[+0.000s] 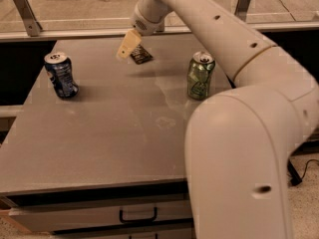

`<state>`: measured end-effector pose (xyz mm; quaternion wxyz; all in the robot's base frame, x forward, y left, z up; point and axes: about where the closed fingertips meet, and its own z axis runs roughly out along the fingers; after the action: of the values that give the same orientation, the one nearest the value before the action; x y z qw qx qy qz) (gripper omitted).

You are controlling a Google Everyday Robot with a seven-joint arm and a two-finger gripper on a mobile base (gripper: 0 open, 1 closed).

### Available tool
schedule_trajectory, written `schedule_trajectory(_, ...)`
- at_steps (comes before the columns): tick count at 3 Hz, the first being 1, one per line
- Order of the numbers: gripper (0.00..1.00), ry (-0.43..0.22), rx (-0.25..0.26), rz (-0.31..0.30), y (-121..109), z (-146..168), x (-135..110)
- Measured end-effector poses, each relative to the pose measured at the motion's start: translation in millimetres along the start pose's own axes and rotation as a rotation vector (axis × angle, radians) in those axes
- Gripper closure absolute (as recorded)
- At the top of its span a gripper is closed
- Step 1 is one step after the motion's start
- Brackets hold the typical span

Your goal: Move rxbar chocolate near green can

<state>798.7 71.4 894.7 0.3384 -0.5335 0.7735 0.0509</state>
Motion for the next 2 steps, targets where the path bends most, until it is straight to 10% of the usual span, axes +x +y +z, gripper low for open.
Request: schedule_trajectory(2, 0.16, 0.009, -0.049, 0.268, -5.0, 61.1, 25.1)
